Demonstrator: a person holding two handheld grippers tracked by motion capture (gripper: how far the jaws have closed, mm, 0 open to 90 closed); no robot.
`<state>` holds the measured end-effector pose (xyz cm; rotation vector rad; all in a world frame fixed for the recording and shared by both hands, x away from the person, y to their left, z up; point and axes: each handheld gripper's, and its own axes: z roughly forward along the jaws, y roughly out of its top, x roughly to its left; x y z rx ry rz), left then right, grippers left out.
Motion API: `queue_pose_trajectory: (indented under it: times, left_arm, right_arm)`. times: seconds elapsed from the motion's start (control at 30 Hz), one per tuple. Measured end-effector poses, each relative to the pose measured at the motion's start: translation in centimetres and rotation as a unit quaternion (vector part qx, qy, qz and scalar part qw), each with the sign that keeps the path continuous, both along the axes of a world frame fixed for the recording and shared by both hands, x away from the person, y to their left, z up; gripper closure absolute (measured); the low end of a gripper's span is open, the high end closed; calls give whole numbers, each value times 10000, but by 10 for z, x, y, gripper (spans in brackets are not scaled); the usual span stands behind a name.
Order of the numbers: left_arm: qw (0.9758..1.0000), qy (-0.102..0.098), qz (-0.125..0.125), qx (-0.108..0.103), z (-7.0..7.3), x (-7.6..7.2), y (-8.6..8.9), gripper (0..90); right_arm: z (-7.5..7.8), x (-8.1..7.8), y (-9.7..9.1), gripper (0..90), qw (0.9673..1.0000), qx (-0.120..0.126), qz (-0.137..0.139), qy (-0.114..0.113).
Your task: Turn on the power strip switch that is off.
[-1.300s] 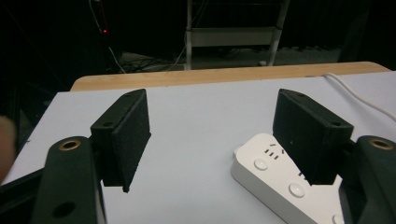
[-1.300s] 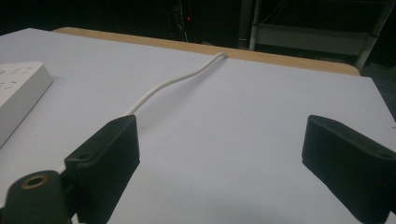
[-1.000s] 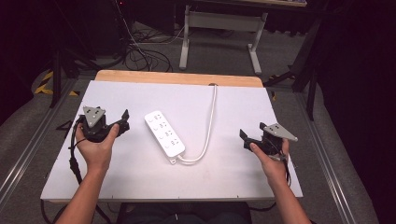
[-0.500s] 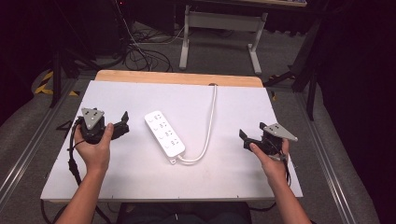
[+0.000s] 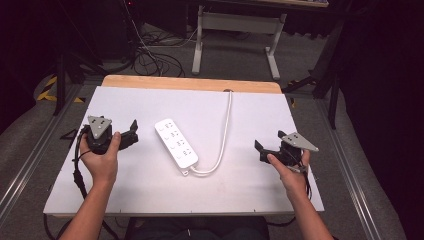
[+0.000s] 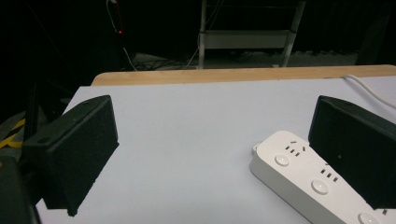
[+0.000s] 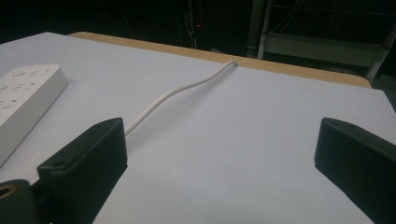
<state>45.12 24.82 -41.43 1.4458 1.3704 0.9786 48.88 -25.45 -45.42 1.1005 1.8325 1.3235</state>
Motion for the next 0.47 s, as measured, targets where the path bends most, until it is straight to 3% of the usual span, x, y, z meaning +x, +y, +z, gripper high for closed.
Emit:
queue_pose_trajectory:
  times: [0.47]
  left_arm:
    - [10000,36,25,-80,-2,1,3,26]
  right_arm:
    - [-1,1,0,34,10000,23,-20,30]
